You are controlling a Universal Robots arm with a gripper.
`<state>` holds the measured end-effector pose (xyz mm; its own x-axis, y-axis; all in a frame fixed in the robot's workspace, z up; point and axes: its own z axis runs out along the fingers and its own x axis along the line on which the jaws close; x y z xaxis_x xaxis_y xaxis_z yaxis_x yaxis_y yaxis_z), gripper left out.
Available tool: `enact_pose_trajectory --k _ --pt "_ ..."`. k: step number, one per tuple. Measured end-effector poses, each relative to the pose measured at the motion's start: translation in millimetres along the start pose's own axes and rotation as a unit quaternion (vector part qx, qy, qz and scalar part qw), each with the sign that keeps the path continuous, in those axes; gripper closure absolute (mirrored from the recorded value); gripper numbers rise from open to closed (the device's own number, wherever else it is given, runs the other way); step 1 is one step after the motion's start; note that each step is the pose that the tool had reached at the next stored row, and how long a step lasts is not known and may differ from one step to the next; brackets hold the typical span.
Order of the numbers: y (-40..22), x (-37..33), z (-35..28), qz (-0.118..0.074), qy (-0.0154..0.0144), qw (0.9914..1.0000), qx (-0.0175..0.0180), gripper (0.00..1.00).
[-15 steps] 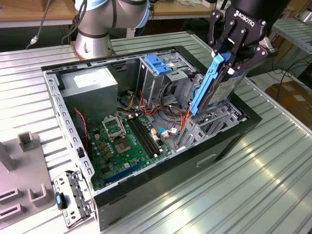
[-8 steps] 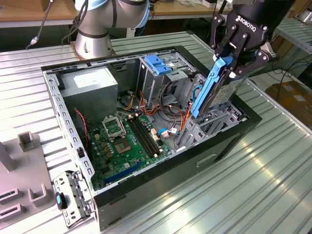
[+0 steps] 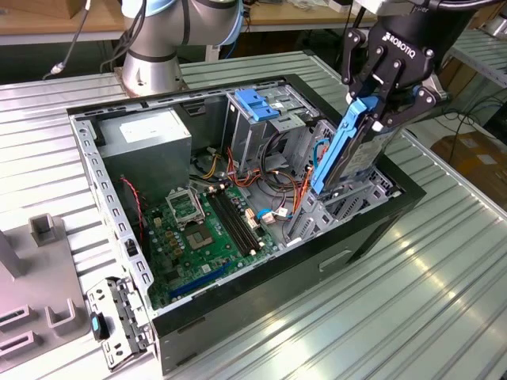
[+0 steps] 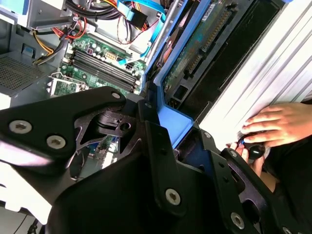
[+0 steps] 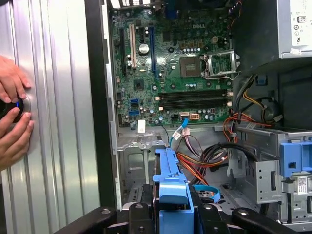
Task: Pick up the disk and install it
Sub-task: 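Insert the disk into the insertion slot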
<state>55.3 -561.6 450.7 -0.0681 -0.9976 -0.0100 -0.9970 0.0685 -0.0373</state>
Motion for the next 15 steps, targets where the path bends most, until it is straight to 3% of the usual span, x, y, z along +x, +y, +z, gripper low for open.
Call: enact_pose_trajectory --k 4,5,7,9,15 --pt "-0.2 0.1 1.7 -0.001 0.0017 1.0 0.0 0.63" --pt "-0.3 0.0 1.7 -0.002 0.0033 0.99999 0.0001 0.63" --pt "-0.7 -0.1 1.8 -0.002 0.01 0.99995 0.0006 0.63" --pt "-0.8 -0.6 1.8 -0.002 0.0138 0.9999 0.0008 0.63" --pt "-0.6 -2.4 2.3 -0.008 0.0136 0.99988 0.0009 0.63"
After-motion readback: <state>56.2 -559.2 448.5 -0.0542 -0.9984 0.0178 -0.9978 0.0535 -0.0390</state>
